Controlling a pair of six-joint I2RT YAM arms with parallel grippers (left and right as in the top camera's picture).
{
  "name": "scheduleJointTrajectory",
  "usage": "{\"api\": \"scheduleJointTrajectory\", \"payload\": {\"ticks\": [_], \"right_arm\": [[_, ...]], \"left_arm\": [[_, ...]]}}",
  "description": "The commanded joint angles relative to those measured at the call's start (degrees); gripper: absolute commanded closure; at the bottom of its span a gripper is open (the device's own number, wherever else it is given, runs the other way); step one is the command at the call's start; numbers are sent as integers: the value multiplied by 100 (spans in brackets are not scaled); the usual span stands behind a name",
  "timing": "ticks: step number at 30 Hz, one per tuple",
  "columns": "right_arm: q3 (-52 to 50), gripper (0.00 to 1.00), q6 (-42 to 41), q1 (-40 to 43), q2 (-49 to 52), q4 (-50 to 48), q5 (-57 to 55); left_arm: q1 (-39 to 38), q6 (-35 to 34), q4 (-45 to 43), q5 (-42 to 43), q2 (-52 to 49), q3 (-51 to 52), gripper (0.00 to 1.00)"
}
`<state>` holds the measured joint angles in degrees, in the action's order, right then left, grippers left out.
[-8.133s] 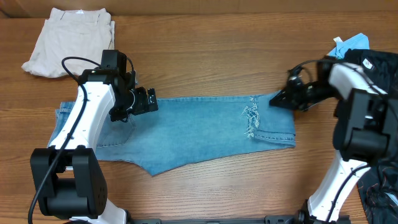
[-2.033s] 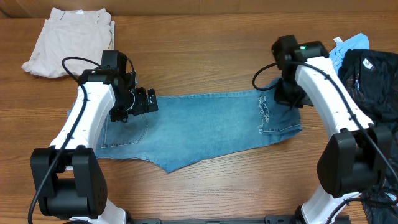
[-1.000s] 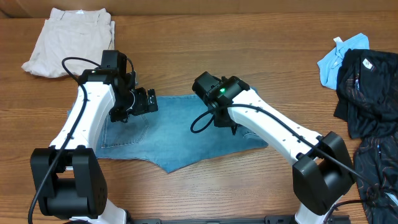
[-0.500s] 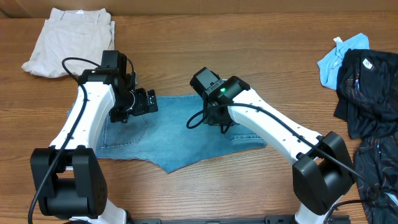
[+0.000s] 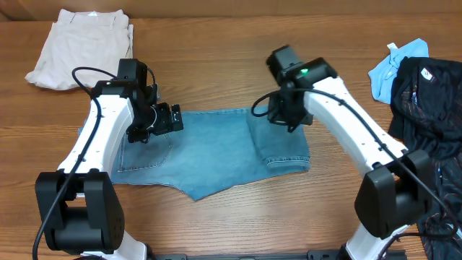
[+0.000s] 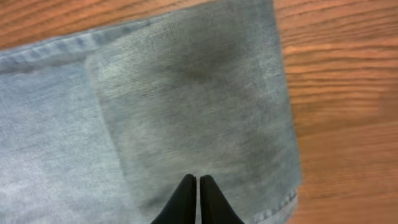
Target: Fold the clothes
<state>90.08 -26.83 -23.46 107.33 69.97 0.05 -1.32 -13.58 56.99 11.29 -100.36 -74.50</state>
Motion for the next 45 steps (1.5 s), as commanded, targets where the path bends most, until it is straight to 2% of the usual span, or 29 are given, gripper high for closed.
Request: {"api": "scheduleJointTrajectory", "payload": {"ticks": [1, 9, 11, 15, 21, 23, 36, 45], "right_arm": [[-691, 94, 442, 31, -79, -350, 782], [-2387, 96, 693, 28, -79, -1775, 2225], [-2531, 96, 643, 28, -81, -1849, 2295], [-2341, 96, 542, 96, -142, -1714, 2277], [-1281, 96, 557, 236, -295, -1401, 2302], [-1139, 95, 566, 245, -295, -1587, 2323], [-1283, 94, 586, 256, 214, -3075, 3012], [-1283, 94, 619, 417, 992, -3416, 2999]], "left_arm": [[-20, -15, -9, -7, 33, 33, 0], [-20, -15, -9, -7, 33, 33, 0], [-20, -15, -4, -7, 33, 33, 0], [-20, -15, -7, -7, 33, 33, 0], [-20, -15, -4, -9, 33, 33, 0], [-20, -15, -7, -9, 33, 33, 0], [-20, -15, 0, -7, 33, 33, 0], [-20, -13, 92, -9, 33, 33, 0]]}}
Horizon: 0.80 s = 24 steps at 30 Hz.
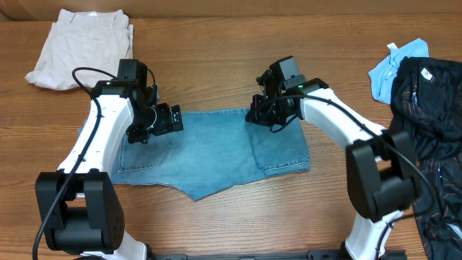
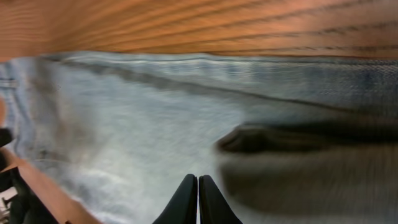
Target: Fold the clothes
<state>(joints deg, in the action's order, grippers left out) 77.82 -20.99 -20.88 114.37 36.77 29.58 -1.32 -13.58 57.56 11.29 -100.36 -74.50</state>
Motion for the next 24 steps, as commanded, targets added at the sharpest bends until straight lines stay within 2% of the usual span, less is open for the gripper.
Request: {"api": "scheduleJointTrajectory", "payload": {"ticks": [1, 6, 11, 18, 21, 24], "right_arm": [[-57, 94, 85, 221, 358, -153, 48], [9, 96, 498, 597, 389, -162, 55], [463, 96, 901, 1010, 96, 518, 184], [1309, 82, 1185, 1519, -321, 1961, 107], [1331, 87, 1250, 1633, -363, 2509, 326], [1158, 90, 1860, 1604, -354, 3014, 564]], "left_arm": [[-20, -13, 46, -11, 33, 33, 0], [-20, -13, 66, -11, 33, 33, 0], [-20, -13, 57, -13, 33, 33, 0], [-20, -13, 22, -13, 33, 33, 0], [-20, -15, 24, -13, 33, 33, 0], [-20, -15, 0, -11, 33, 33, 0]]}}
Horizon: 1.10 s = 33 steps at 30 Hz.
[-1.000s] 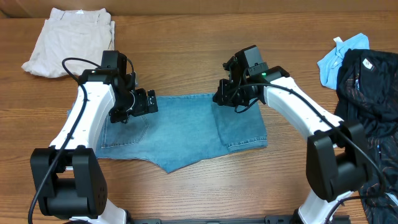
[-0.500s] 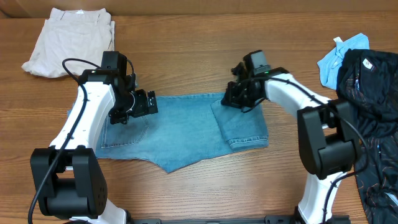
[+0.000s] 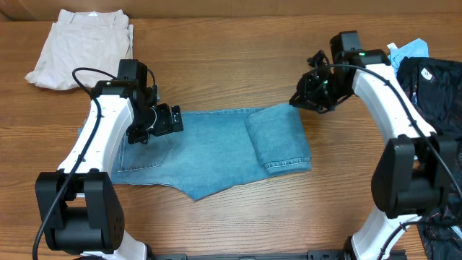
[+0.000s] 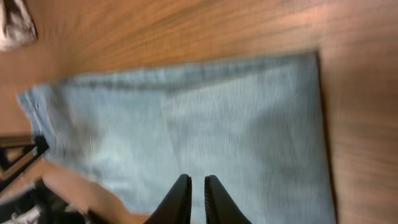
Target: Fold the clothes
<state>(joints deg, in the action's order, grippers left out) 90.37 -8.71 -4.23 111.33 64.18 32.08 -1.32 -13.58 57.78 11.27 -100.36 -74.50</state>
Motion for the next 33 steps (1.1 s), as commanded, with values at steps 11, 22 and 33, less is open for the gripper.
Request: {"api": "scheduleJointTrajectory", "payload": {"ticks": [11, 22, 33], "right_arm": [[-2098, 86, 1067, -295, -39, -767, 1360], [-2940, 96, 579, -201, -61, -1569, 1541], [-1526, 74, 393, -151, -428, -741, 866]], "left_arm": [[-20, -17, -50, 35, 33, 33, 0], [-20, -15, -63, 33, 33, 33, 0], [-20, -15, -61, 33, 33, 33, 0]]}}
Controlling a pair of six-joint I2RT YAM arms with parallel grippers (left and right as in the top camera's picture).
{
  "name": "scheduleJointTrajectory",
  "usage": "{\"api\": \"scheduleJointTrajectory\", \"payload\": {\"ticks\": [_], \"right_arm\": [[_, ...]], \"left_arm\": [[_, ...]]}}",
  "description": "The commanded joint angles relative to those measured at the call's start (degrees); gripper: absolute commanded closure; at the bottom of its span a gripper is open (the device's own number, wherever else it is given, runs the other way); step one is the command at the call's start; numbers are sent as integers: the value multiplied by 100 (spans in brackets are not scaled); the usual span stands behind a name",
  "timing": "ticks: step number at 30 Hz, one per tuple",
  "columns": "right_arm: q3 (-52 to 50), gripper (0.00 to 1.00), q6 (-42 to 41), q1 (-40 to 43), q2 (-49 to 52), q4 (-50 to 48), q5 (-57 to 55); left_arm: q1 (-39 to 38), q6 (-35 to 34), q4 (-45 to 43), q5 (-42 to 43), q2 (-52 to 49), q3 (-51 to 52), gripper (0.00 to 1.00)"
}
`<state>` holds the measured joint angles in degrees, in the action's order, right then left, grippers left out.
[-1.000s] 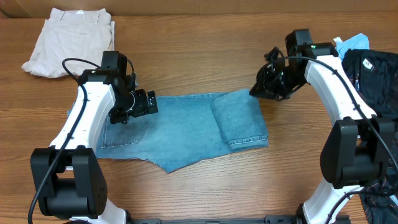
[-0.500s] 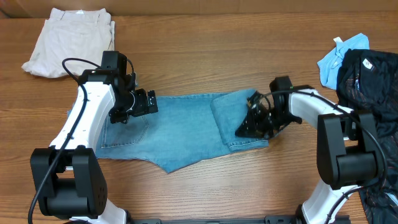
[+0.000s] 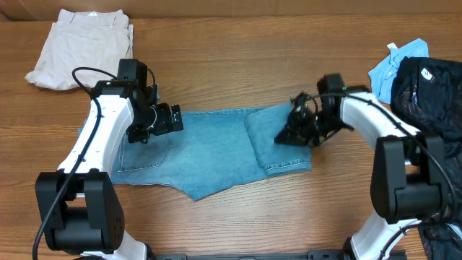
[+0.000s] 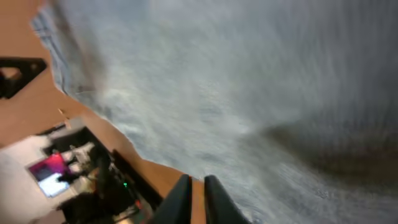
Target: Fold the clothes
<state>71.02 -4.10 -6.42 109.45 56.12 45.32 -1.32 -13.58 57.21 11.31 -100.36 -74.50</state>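
Note:
Blue denim shorts (image 3: 209, 148) lie flat on the wooden table (image 3: 231, 43), with the right leg folded inward into a flap (image 3: 278, 141). My right gripper (image 3: 286, 135) sits low over the flap's right part, tilted toward the left. The right wrist view shows blurred denim (image 4: 249, 93) close under the right gripper (image 4: 198, 186). Its fingers stand a narrow gap apart with nothing between them. My left gripper (image 3: 164, 120) rests at the shorts' upper left corner. Whether it grips the cloth cannot be told.
A folded beige garment (image 3: 79, 47) lies at the back left. A light-blue garment (image 3: 397, 65) and a black garment (image 3: 433, 94) are piled at the right edge, close behind my right arm.
My right gripper was over bare wood beyond the shorts' back right corner. It is now lower and nearer, over the folded flap's right side. The left arm and the shorts look unchanged.
My right gripper was shut over the folded leg near its crease, then shut at the flap's back edge. Later it hung past the back right corner with its fingers slightly apart, and now it is over the flap again. The left arm stayed put throughout.

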Motion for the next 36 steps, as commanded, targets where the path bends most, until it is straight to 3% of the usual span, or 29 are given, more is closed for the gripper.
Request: {"api": "scheduleJointTrajectory", "payload": {"ticks": [1, 3, 4, 8, 21, 27, 36], "right_arm": [[470, 63, -70, 103, -240, 76, -667], [540, 35, -190, 227, -240, 98, -1143], [540, 27, -264, 302, -240, 111, -1390], [540, 14, -356, 721, -240, 321, -2328], [170, 14, 111, 981, -216, -61, -2319], [-332, 16, 374, 981, -205, -549, -1661], [-702, 6, 588, 981, -205, -883, -1128]], "left_arm": [[-20, -15, -2, 28, 33, 33, 0], [-20, -13, 0, 26, 33, 33, 1], [-20, -13, 0, 26, 33, 33, 0], [-20, -13, -9, 24, 33, 33, 0], [-20, -17, -66, 33, 33, 33, 0], [-20, -17, -50, 33, 33, 33, 0], [-20, -17, -46, 33, 33, 33, 0]]}}
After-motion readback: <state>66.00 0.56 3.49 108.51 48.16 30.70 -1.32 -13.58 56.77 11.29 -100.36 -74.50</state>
